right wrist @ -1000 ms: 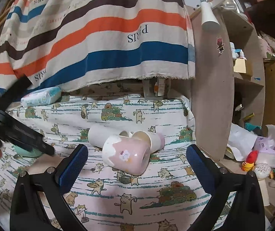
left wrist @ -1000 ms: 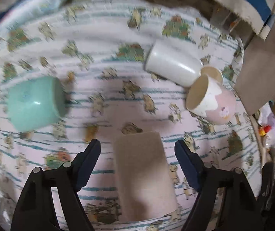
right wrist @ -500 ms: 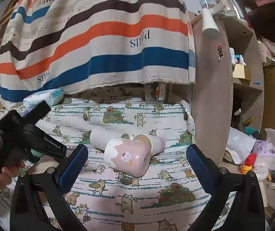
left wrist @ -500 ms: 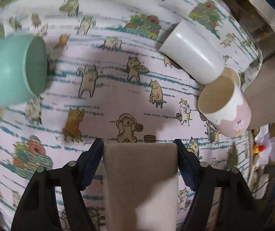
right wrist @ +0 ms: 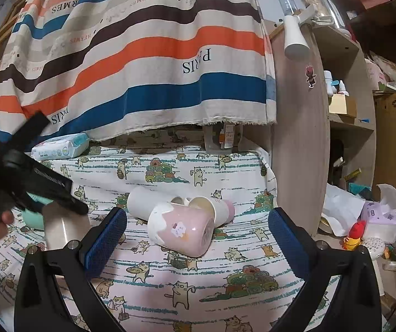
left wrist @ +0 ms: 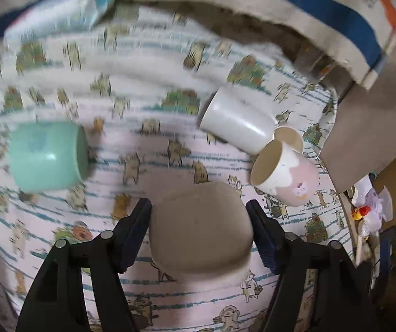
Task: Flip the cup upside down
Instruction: 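Lift the beige cup with the left tool and rotate it bottom up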
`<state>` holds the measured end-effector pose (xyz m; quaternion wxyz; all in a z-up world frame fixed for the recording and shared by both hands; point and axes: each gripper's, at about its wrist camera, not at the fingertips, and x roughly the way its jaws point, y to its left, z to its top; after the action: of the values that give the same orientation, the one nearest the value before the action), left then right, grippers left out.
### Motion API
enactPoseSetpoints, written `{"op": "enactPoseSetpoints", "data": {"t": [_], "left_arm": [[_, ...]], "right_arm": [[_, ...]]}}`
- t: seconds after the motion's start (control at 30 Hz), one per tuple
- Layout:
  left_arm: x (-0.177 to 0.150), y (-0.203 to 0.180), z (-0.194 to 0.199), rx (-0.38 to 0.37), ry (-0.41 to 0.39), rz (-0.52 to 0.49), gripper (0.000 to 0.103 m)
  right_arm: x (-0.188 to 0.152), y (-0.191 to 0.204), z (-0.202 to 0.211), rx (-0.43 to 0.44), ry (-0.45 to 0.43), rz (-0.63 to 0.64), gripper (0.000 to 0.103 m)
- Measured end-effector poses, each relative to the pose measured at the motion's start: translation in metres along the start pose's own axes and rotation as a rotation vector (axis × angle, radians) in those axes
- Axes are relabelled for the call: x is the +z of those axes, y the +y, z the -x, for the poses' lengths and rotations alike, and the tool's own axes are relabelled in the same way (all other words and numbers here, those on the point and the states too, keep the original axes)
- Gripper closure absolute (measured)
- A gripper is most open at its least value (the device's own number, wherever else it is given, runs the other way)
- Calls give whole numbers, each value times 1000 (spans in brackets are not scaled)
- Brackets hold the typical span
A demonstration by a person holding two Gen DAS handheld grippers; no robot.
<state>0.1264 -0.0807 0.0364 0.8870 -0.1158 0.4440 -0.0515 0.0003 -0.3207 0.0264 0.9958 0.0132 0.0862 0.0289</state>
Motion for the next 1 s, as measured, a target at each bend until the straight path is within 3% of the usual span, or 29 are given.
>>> {"op": "enactPoseSetpoints", "data": {"t": [0.13,0.33,0.73,0.9,1.0], "left_arm": [[-8,-10,6,50,-37,-81,37],[-12,-21,5,57,-54,-151,37],[-4,-29,-2,56,-67,-182,37],[3,-26,-30,-6,29,-140,35],[2,-25,-46,-19,39,-127,33]], "right_arm": [[0,-1,-4,1,14,2,0],[0,-2,-7,-5,26,4,0],[-1,-3,-11,-13,40,2,0],[-1,-2,-13,-11,51,6,0],[-1,-2,-13,-10,50,5,0]]}}
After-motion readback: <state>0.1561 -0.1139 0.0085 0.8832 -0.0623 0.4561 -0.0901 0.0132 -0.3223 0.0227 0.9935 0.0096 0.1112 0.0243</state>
